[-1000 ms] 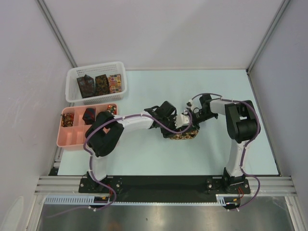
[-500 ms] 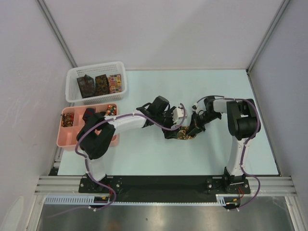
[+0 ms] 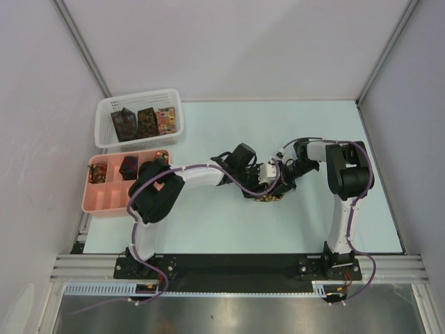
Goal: Roll the ties
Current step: Roll the tie at the center of the board, then pick up the tie at the center of the board, then place the tie in the storage box.
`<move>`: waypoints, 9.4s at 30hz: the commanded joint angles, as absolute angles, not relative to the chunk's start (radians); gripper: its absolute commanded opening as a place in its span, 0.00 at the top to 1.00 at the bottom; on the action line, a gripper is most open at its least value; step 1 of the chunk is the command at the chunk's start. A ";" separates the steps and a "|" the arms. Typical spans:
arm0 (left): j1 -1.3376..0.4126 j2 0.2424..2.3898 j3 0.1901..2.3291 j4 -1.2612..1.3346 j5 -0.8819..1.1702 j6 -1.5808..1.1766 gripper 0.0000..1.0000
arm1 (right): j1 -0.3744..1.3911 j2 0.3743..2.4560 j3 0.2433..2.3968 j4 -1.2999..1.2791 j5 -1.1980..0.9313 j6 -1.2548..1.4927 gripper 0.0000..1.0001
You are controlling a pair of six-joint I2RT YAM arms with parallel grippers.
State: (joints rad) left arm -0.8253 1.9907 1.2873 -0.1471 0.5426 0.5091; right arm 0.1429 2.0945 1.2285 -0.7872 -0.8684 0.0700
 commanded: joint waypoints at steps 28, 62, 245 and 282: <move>-0.877 2.014 1.313 -0.291 0.311 0.485 0.61 | 0.175 1.994 1.256 -0.762 -0.761 0.041 0.66; -0.897 2.163 1.539 -0.241 0.488 0.423 0.44 | 0.091 2.020 1.235 -0.744 -0.538 -0.043 1.00; -0.311 1.121 0.749 0.417 0.802 -1.052 0.05 | 0.466 1.732 1.160 0.770 -1.227 1.269 1.00; -0.288 1.155 0.782 0.216 0.813 -0.902 1.00 | 0.483 1.741 1.239 0.373 -1.201 0.999 0.72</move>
